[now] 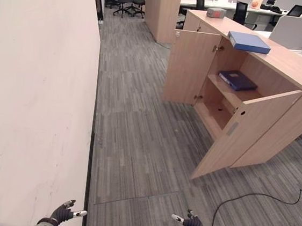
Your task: Put the empty folder in the office cabinet
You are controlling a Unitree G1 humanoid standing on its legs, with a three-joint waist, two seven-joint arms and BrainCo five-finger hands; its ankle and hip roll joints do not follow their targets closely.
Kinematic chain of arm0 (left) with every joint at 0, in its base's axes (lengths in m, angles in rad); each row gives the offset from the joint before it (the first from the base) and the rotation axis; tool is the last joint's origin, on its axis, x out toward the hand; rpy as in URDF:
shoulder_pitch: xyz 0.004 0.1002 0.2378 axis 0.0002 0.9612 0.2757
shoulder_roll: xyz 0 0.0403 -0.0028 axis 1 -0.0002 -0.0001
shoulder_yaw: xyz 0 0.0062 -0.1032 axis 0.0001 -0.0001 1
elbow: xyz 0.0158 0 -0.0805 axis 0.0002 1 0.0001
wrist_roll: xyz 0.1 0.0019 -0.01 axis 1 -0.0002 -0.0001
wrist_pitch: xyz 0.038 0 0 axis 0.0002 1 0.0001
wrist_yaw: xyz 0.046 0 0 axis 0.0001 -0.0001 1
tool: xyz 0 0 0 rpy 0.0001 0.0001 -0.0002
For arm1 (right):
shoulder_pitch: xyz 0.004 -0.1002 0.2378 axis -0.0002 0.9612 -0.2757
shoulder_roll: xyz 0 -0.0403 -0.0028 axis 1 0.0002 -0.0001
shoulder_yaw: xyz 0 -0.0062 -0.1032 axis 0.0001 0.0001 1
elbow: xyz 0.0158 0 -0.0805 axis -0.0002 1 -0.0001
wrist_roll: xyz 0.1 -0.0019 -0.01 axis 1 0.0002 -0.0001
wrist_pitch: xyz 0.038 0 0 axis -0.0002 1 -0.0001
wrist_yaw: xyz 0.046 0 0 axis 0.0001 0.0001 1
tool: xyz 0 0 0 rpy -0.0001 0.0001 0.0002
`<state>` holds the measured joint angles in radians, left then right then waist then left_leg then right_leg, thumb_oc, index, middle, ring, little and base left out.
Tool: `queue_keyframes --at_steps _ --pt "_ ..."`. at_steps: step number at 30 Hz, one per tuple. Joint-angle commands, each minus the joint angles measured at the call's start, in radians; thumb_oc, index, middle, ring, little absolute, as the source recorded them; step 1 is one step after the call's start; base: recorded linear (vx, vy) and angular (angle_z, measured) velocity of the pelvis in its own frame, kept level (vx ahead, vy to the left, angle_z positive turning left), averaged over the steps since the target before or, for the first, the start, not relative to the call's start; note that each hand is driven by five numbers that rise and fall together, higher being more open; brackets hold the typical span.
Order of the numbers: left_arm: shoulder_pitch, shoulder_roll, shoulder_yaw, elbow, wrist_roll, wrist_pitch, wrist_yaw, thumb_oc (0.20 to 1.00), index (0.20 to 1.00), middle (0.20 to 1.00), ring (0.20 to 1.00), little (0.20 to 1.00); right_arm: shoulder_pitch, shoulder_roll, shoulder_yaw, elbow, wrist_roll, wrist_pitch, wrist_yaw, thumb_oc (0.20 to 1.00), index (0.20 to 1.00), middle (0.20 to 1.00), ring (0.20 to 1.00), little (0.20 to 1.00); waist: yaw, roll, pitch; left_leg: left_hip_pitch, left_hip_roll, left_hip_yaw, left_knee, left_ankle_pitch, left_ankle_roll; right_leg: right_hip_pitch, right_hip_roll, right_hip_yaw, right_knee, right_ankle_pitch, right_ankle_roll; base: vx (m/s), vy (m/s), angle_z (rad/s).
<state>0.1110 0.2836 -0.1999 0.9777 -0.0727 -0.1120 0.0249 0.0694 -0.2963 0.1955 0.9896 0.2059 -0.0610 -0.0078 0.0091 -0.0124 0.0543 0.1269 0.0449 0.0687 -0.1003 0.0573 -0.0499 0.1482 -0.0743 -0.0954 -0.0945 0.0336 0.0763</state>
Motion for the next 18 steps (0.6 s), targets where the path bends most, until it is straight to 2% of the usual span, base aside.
queue_keyframes --at_steps 1,18 --pt "-0.104 0.005 -0.018 -0.009 -0.017 -0.031 -0.007 1.000 1.000 1.000 1.000 1.000 -0.084 -0.005 0.030 -0.014 -0.011 -0.025 0.001 1.000 1.000 1.000 1.000 1.000 0.015 -0.009 0.051 0.035 0.083 -0.036 0.013 -0.088 -0.061 0.018 -0.070 -0.018 0.012 -0.071 0.081 0.00 0.000 0.00" --pt "-0.104 0.008 -0.024 -0.030 -0.015 -0.029 -0.014 1.000 1.000 1.000 1.000 1.000 -0.072 -0.007 0.036 -0.011 -0.021 -0.021 0.010 1.000 1.000 1.000 1.000 1.000 0.011 0.000 0.052 0.035 0.087 -0.047 0.013 -0.085 -0.063 0.021 -0.065 -0.022 0.016 -0.078 0.075 0.00 0.000 0.00"
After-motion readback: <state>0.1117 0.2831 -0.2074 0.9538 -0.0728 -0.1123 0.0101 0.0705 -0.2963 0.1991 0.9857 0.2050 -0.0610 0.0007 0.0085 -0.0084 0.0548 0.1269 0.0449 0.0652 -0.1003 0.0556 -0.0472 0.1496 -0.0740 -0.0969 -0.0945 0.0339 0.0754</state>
